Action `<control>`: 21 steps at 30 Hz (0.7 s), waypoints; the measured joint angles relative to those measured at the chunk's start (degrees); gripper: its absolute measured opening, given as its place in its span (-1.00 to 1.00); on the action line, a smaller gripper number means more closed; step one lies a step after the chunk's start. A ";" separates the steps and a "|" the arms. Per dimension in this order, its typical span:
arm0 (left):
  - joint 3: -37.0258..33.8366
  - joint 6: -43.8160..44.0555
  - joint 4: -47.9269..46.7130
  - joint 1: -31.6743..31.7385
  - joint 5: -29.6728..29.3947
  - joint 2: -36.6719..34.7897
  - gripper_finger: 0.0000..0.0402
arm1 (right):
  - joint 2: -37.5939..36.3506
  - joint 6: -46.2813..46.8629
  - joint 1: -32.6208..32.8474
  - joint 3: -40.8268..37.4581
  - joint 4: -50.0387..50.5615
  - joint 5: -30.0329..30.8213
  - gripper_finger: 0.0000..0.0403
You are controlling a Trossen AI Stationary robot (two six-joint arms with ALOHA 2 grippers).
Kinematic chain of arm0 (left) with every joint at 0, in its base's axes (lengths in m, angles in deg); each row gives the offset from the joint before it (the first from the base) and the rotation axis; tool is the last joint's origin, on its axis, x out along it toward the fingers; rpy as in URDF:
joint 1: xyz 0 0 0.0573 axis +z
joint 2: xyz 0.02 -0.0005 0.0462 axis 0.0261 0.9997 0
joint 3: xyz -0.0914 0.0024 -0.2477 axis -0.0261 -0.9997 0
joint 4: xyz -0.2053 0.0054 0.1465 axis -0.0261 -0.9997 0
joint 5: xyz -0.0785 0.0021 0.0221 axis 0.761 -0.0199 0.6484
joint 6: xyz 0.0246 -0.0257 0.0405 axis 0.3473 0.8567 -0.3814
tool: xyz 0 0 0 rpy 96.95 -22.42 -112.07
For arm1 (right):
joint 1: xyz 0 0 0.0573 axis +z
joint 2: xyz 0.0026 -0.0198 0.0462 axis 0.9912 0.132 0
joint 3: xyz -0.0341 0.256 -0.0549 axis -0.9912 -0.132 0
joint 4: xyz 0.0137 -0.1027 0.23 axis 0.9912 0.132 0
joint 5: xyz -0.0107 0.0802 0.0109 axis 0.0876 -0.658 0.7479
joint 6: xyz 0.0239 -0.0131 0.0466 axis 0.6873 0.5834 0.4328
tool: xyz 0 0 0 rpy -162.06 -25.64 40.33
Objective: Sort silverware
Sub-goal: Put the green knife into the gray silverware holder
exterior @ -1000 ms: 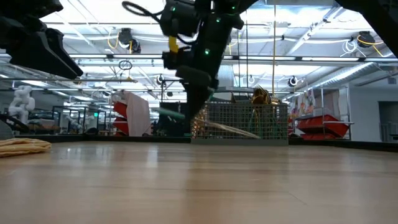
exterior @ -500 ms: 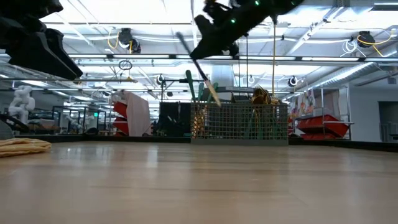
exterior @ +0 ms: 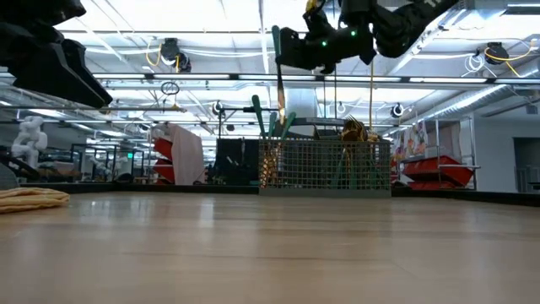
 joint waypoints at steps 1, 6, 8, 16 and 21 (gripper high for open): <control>0.00 0.00 0.01 0.00 -0.20 0.00 -0.06 | 0.00 0.00 -0.79 0.00 -0.21 -0.45 -1.00; 0.00 0.00 -0.09 0.00 -1.10 0.00 -0.06 | 1.28 0.27 -3.97 0.02 -2.51 -1.62 -0.99; 0.00 0.00 -0.15 0.00 -1.79 -0.01 -0.06 | 2.59 0.82 -4.93 0.04 -4.37 -3.20 -0.99; 0.00 0.00 -0.82 0.00 -3.05 -0.02 -0.06 | 8.92 4.47 -6.61 0.04 -10.67 -6.19 -0.99; 0.00 0.07 -1.42 0.00 -3.13 -0.02 -0.06 | 9.07 3.06 -6.52 0.04 -4.12 -3.41 -0.98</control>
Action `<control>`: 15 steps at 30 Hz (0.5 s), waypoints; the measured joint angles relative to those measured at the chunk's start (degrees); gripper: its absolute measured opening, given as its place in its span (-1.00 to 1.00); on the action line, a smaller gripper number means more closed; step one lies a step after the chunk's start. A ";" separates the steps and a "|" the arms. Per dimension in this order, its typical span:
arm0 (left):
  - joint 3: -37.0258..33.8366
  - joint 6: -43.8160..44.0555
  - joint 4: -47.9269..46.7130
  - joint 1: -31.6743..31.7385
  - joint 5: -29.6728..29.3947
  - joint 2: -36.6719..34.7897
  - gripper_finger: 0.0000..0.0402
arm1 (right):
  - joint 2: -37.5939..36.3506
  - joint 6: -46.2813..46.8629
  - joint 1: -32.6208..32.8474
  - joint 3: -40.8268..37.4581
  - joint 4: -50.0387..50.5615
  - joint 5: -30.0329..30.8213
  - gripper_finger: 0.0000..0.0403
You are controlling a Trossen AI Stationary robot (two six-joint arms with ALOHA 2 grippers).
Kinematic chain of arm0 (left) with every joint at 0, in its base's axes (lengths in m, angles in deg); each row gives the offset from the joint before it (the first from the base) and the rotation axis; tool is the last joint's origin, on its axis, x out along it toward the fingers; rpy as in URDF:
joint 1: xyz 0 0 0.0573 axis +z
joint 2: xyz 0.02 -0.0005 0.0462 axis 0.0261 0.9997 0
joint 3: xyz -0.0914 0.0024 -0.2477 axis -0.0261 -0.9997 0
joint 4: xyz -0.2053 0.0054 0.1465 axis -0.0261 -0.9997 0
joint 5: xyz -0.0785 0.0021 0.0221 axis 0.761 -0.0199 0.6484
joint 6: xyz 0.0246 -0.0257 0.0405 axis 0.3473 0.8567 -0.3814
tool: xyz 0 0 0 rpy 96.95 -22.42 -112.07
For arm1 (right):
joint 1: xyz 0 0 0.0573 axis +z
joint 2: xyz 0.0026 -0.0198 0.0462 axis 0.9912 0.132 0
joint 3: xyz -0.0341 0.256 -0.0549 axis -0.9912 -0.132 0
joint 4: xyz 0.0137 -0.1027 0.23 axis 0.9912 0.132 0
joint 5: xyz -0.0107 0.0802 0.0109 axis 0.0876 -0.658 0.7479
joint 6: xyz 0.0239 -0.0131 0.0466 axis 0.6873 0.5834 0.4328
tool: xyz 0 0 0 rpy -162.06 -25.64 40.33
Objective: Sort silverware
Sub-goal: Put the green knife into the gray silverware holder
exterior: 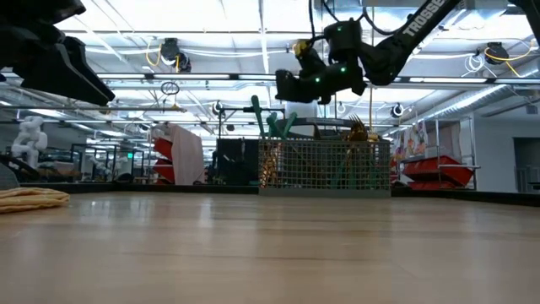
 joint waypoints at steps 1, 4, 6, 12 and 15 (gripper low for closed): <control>0.00 0.00 0.02 0.00 0.00 0.00 -0.06 | -0.09 -1.10 0.04 0.00 1.64 0.00 -0.95; 0.00 -0.02 0.05 0.00 -0.01 0.00 -0.06 | -0.13 -4.03 0.29 0.58 6.83 0.07 -0.79; 0.00 0.00 0.07 0.00 -0.03 0.00 -0.06 | -0.13 -6.21 0.44 2.50 12.16 1.18 -0.64; 0.00 0.03 0.25 0.00 -0.04 0.00 -0.06 | -0.15 -7.82 0.48 9.60 24.62 2.82 -0.26; 0.00 0.04 0.31 0.00 -0.76 0.01 -0.06 | -0.14 -7.85 0.46 11.48 27.03 2.98 -0.18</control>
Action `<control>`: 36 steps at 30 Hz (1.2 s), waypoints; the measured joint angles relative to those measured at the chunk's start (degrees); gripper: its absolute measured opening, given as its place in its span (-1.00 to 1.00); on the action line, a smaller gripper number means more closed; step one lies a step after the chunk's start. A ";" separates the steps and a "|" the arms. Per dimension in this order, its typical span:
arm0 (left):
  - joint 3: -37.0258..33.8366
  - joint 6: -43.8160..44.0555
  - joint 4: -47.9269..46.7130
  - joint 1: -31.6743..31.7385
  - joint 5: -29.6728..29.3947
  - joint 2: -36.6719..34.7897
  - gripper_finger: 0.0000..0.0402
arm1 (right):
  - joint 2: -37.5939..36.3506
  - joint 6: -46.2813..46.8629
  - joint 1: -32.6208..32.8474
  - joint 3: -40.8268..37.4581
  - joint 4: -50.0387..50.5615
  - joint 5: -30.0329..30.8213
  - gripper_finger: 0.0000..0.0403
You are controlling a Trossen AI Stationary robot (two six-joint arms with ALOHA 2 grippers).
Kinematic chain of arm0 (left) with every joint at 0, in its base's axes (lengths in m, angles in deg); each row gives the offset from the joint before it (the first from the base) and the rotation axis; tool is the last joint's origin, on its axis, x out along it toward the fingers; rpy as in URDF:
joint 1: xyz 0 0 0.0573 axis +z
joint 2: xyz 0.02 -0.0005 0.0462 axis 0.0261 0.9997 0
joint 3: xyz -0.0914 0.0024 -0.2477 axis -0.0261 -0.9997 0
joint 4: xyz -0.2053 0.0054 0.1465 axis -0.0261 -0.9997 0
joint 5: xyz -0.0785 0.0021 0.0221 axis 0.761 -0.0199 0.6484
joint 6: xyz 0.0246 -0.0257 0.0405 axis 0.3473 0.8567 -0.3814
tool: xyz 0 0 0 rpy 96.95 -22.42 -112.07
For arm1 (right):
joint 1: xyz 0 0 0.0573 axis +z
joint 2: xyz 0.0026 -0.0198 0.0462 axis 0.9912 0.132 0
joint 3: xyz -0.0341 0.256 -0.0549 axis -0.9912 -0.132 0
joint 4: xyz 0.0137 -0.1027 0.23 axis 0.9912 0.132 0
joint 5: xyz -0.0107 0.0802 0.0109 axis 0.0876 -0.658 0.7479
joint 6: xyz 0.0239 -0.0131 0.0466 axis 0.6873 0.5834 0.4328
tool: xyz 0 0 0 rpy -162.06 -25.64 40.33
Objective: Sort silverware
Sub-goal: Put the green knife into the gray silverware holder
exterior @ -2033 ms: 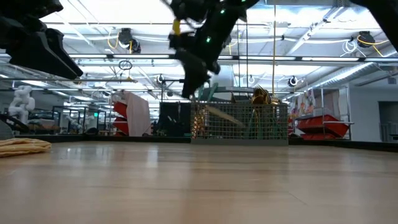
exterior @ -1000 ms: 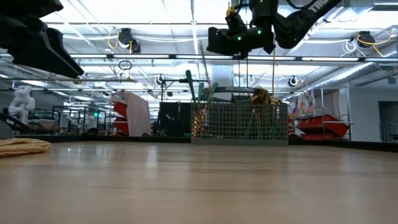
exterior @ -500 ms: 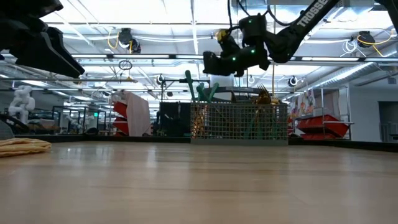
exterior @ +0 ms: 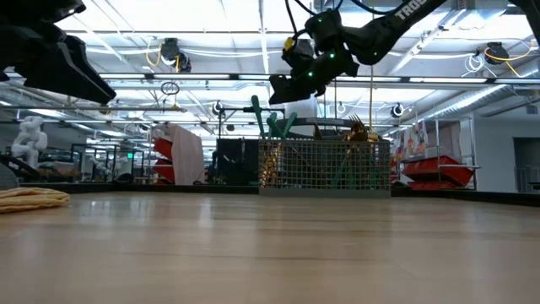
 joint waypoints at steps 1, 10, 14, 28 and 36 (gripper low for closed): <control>0.00 0.00 0.00 0.00 -0.28 -0.01 -0.06 | 0.26 -0.02 0.00 0.25 0.00 0.03 -0.18; 0.00 -0.04 -0.69 0.03 -0.76 0.01 -0.06 | 6.53 -0.38 -0.58 0.52 -1.68 0.07 -0.28; 0.00 -0.01 -0.70 0.02 -0.75 -0.01 -0.06 | 8.88 0.29 -1.87 0.52 -3.03 0.15 -0.33; 0.00 0.17 -0.69 0.02 -0.75 0.01 -0.06 | 7.79 2.20 -1.62 0.79 -2.19 0.37 -0.98; 0.00 0.23 -0.86 0.00 -0.74 -0.01 -0.06 | 0.51 1.88 0.79 1.98 -2.08 -0.18 -0.99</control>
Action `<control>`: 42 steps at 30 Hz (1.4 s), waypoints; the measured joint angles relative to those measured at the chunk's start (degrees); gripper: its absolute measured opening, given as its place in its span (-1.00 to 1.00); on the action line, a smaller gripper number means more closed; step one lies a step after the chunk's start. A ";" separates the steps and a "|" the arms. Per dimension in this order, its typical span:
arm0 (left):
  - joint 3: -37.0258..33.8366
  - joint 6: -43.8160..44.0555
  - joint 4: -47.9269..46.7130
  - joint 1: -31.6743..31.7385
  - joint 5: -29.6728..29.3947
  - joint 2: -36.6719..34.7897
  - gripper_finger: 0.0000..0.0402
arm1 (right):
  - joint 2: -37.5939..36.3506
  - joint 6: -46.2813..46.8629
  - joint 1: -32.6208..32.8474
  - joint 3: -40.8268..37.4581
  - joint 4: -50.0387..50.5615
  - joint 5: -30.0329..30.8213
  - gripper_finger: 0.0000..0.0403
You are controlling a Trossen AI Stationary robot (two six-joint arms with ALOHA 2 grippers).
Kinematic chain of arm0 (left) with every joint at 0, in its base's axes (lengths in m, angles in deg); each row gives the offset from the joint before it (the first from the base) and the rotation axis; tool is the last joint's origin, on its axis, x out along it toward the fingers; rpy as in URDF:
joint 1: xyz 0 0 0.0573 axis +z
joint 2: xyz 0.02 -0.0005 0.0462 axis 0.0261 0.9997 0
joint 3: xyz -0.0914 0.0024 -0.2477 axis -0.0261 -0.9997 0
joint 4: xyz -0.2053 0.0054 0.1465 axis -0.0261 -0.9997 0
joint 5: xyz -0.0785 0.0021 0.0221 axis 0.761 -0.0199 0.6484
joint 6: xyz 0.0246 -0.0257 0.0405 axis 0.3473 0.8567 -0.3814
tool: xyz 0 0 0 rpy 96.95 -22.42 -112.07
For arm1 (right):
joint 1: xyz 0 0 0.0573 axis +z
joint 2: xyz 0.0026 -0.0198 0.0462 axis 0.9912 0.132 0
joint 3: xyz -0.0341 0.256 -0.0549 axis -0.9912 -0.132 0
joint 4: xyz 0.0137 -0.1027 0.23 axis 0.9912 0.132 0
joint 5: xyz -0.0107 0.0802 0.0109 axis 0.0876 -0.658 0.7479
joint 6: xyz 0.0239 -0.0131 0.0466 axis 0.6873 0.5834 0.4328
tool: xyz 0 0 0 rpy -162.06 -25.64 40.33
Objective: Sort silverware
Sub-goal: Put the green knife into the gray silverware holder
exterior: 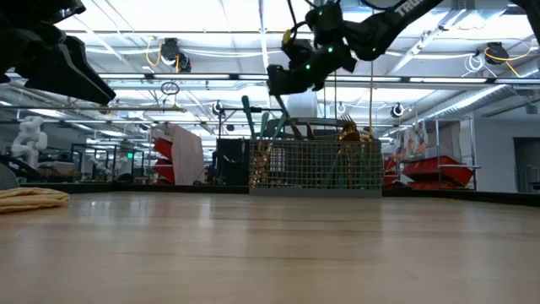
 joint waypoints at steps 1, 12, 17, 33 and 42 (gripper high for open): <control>0.00 0.46 -0.23 0.00 0.00 0.02 -0.06 | -0.71 -0.18 0.18 -0.10 0.36 0.22 -0.99; 0.00 1.50 -0.88 0.00 -0.02 0.02 -0.06 | -3.53 0.07 2.14 -0.09 -13.85 -1.33 -1.00; 0.00 2.61 -1.13 0.00 -0.02 0.02 -0.06 | -3.48 1.41 2.43 -0.09 -15.98 -1.94 -1.00; 0.00 2.77 -1.10 0.00 -0.04 0.02 -0.06 | 3.35 2.64 2.76 -0.04 -25.26 -4.51 -1.00; 0.00 2.75 -1.34 0.00 -0.02 0.02 -0.06 | 9.88 4.97 0.99 -0.07 -28.38 -3.77 -1.00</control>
